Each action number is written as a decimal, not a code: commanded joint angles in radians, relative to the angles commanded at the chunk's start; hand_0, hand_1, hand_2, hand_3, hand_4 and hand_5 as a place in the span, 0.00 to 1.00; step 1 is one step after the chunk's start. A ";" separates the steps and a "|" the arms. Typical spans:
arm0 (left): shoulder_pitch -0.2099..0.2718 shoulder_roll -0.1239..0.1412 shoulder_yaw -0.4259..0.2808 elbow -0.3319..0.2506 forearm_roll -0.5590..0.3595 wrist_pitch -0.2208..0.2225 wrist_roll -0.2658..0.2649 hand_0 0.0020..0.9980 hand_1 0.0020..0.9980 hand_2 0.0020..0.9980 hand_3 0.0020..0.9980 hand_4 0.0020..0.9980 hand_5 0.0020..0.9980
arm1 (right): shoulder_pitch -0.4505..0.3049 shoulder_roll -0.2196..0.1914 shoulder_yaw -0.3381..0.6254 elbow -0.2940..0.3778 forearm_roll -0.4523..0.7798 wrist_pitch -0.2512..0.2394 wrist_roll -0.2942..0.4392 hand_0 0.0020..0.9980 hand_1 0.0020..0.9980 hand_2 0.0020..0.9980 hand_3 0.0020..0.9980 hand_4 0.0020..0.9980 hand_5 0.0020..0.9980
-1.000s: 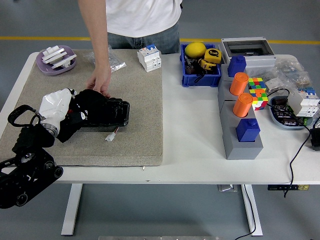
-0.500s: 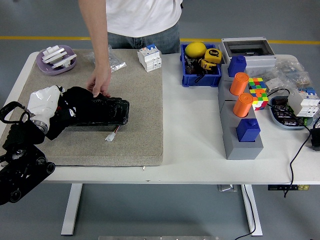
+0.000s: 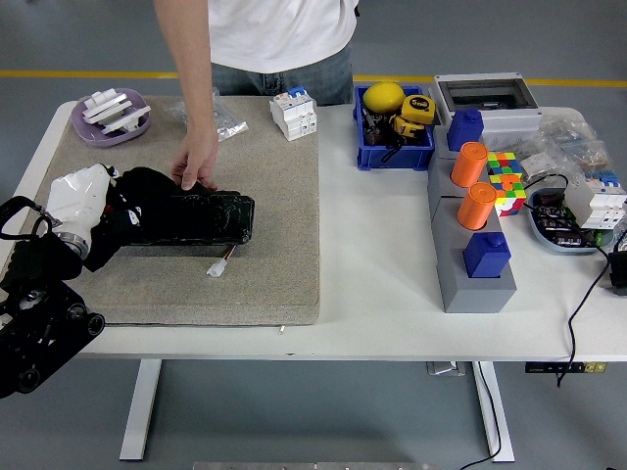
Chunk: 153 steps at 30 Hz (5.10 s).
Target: Pick the rag up,wipe the panel,place it on the desk
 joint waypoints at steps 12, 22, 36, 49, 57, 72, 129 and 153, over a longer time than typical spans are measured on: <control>-0.029 -0.033 0.090 -0.040 -0.017 0.007 0.001 0.33 0.16 0.47 0.49 0.47 0.00 | 0.001 -0.002 0.006 0.000 -0.017 0.002 -0.004 0.71 0.70 0.70 0.64 1.00 0.54; -0.046 -0.042 0.158 -0.087 -0.011 0.007 0.012 0.33 0.16 0.47 0.49 0.47 0.00 | 0.000 -0.005 0.015 -0.001 -0.028 0.001 -0.009 0.71 0.70 0.70 0.64 1.00 0.54; -0.068 -0.058 0.249 -0.148 0.005 0.000 0.034 0.33 0.16 0.47 0.49 0.47 0.00 | 0.001 -0.007 0.025 -0.002 -0.042 0.001 -0.016 0.71 0.70 0.70 0.64 1.00 0.54; -0.063 -0.056 0.232 -0.131 0.002 0.004 0.042 0.33 0.16 0.47 0.50 0.47 0.00 | -0.001 -0.005 0.024 -0.001 -0.040 0.001 -0.015 0.71 0.70 0.70 0.64 1.00 0.54; -0.051 -0.046 0.193 -0.110 0.006 0.004 0.047 0.33 0.16 0.47 0.50 0.48 0.00 | -0.001 -0.004 0.017 -0.001 -0.032 0.001 -0.011 0.71 0.70 0.70 0.64 1.00 0.54; -0.011 -0.023 0.101 -0.063 0.021 0.003 0.044 0.34 0.16 0.47 0.50 0.50 0.00 | -0.004 -0.004 0.013 -0.001 -0.023 0.002 -0.009 0.71 0.70 0.70 0.64 1.00 0.54; 0.053 0.053 -0.156 0.159 -0.048 0.055 -0.041 0.34 0.16 0.47 0.50 0.50 0.00 | -0.003 0.001 0.009 0.000 -0.015 0.002 -0.008 0.71 0.70 0.70 0.64 1.00 0.54; 0.051 0.041 -0.160 0.213 -0.110 0.017 -0.072 0.41 0.43 0.53 0.59 0.68 0.00 | 0.004 0.004 0.000 0.002 -0.015 0.003 -0.007 0.71 0.70 0.70 0.64 1.00 0.54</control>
